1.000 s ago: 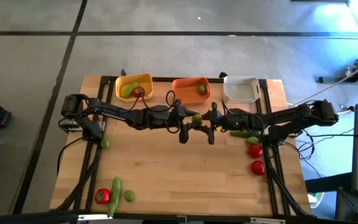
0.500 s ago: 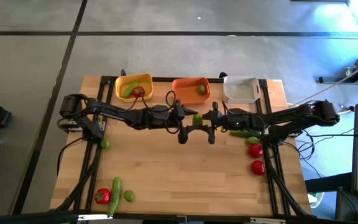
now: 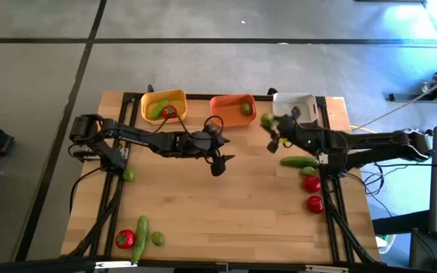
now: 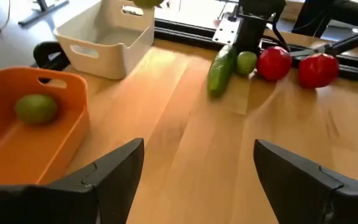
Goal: Sort produce into baskets
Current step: Put the top left cucumber into the white bin
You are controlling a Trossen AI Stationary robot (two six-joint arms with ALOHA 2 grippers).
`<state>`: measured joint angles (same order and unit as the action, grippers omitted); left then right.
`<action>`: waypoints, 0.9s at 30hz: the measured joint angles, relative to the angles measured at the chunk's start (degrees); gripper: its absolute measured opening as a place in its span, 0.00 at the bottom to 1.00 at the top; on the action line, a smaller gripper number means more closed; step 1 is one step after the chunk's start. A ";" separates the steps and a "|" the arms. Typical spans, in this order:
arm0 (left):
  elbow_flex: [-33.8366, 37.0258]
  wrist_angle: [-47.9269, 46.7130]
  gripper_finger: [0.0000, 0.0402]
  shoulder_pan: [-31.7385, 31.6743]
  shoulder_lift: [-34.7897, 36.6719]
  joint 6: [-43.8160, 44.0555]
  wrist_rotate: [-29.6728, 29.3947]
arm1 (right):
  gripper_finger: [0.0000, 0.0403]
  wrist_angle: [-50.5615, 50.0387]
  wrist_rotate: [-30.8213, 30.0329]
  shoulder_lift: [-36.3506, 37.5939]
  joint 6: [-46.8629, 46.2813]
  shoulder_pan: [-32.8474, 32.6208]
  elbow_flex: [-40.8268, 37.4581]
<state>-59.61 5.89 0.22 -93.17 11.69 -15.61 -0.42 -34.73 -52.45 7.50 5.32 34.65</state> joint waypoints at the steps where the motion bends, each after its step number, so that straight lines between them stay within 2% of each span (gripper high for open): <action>1: 0.03 0.16 0.74 0.13 0.02 0.20 -0.03 | 0.37 -1.34 -0.51 0.67 0.48 1.56 0.00; 6: 0.15 -0.18 0.74 0.60 0.02 -0.12 -0.07 | 0.37 -5.32 0.15 1.44 0.96 11.15 0.00; 18: 0.17 -0.57 0.75 0.57 0.02 -0.51 -0.08 | 0.38 -7.00 16.16 -6.79 0.11 35.36 0.00; 23: 0.17 -0.59 0.75 0.55 0.02 -0.68 -0.10 | 0.38 -7.01 22.48 -12.54 -3.33 42.04 0.00; 27: 0.17 -0.59 0.75 0.57 0.02 -1.30 -0.07 | 0.38 -6.34 24.54 -17.20 -4.61 45.20 0.00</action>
<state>-59.44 5.30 0.80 -93.14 10.39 -15.68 -6.76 -10.19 -69.65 2.88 50.51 34.65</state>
